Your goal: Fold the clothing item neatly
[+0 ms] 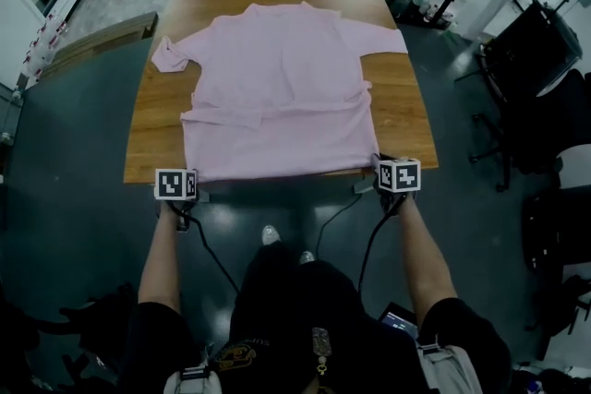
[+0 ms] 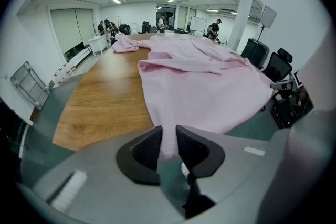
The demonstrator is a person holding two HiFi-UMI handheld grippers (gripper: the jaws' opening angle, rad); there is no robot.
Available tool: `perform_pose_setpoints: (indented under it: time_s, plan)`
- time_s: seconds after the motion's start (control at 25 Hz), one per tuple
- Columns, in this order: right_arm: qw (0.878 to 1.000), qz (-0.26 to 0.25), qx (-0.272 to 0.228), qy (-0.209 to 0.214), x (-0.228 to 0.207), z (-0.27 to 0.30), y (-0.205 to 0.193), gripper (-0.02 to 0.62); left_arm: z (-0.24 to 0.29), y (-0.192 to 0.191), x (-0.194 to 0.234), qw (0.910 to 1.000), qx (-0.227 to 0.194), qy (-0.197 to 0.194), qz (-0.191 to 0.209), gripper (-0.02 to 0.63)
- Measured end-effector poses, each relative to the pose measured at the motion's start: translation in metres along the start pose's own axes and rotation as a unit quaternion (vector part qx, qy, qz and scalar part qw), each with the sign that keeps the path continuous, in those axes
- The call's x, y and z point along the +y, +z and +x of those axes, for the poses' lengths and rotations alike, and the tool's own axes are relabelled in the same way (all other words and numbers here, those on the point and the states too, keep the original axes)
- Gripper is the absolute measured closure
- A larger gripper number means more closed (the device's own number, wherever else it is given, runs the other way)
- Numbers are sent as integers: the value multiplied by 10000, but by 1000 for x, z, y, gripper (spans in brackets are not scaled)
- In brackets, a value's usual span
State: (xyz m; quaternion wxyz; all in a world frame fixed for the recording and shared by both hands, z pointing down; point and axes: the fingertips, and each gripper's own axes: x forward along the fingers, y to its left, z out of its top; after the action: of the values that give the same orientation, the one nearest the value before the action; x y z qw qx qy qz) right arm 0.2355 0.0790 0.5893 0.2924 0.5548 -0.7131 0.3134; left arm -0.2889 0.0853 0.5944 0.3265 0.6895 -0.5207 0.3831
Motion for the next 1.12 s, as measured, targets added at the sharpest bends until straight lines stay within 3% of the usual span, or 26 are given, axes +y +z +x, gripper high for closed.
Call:
perform_pose_setpoints:
  time_s: [0.24,0.44,0.8,1.12]
  plan:
    - [9995,-205,-213,143,-1,-35,-16,557,-26,-17,-17,9998,-154,152,-21,518]
    - [9965,-362,-729,175,0,-68,17,558,-66,6,-21,9976,-637,252,78,525]
    - [9840,-590,-1670,209,-3,-118,101,565,-139,95,-26,9849,-1582,531,464,535]
    - [9774,-571,-2034,19,-12,-115,177,565,-146,185,-15,9764,-1907,514,869,545]
